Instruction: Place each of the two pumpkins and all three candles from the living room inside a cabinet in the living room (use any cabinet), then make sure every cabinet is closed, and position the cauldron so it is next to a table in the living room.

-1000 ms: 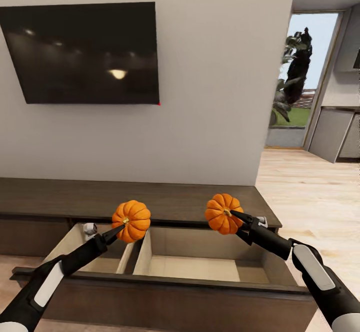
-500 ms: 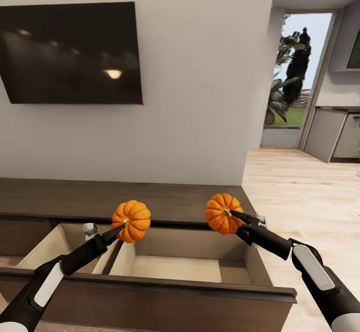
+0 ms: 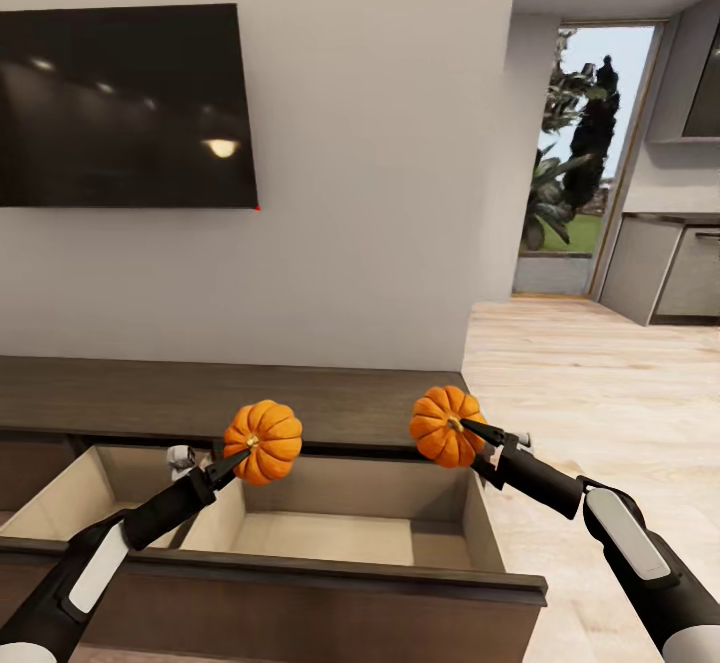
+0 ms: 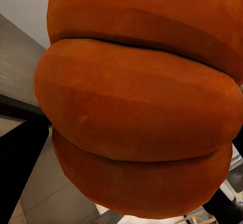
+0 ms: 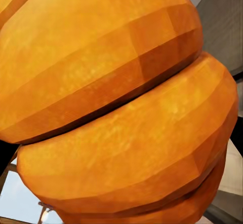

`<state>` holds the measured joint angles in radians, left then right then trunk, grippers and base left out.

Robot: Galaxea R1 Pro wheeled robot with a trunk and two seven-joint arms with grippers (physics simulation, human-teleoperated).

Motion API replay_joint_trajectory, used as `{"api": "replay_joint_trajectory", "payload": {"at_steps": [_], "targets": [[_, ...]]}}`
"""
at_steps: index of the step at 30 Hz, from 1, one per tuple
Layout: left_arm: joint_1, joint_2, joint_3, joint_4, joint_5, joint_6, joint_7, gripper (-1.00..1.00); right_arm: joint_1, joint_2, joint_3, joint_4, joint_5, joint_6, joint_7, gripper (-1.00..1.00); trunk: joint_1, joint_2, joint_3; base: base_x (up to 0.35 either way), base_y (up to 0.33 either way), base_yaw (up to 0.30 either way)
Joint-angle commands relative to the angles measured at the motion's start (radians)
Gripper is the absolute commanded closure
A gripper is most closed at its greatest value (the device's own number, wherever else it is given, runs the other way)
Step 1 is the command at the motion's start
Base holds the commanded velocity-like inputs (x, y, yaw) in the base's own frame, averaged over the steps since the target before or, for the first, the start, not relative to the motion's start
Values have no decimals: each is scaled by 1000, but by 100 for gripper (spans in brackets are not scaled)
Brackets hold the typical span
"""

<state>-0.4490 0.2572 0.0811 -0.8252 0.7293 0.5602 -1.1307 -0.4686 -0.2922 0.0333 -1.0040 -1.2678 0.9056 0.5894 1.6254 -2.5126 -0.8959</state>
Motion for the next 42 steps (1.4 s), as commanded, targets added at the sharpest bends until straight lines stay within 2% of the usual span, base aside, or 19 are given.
{"api": "replay_joint_trajectory", "payload": {"at_steps": [1,5,11,17,22,29,30,33,35,36,38,42], "targets": [[0,0,1,0,5,10,-1,100,-1,-1,1,1,-3,2,6,100,0,0,-1,0,-21,0],[0,0,2,0,6,11,1,100,-1,0,1,1,-2,2,6,100,0,0,-1,0,-7,0],[0,-1,3,0,2,55,9,100,-1,-1,0,1,-2,2,6,100,2,-2,-24,0,0,0],[0,-4,4,-1,9,64,86,100,-1,0,0,1,-2,2,6,100,5,-3,-47,0,0,0],[0,-4,4,-2,13,64,93,100,-1,-1,-1,-2,-2,0,6,100,7,-4,-67,0,0,0],[0,-4,4,-2,15,64,94,100,-1,-1,1,-3,-2,-47,-11,100,11,-6,-94,0,0,0],[0,-4,4,-2,15,64,94,100,-1,-1,1,-3,-2,-47,-22,100,11,-6,-98,0,0,0],[0,-4,5,-2,15,64,94,100,-1,-1,2,-2,-4,-44,-114,100,12,-7,-109,0,0,0],[0,-5,5,-2,16,65,94,100,-1,0,4,-3,-6,-40,-196,100,13,-7,-117,0,0,0],[0,-5,5,-2,16,66,95,100,-1,0,7,-5,-9,-37,-268,100,13,-7,-117,0,0,0],[0,-4,4,-2,15,85,95,100,-1,1,8,-13,-11,-36,-346,100,13,-7,-117,0,0,0],[0,-5,4,-25,8,126,101,100,-1,1,9,-15,-11,-36,-385,100,13,-7,-117,0,0,0]]}}
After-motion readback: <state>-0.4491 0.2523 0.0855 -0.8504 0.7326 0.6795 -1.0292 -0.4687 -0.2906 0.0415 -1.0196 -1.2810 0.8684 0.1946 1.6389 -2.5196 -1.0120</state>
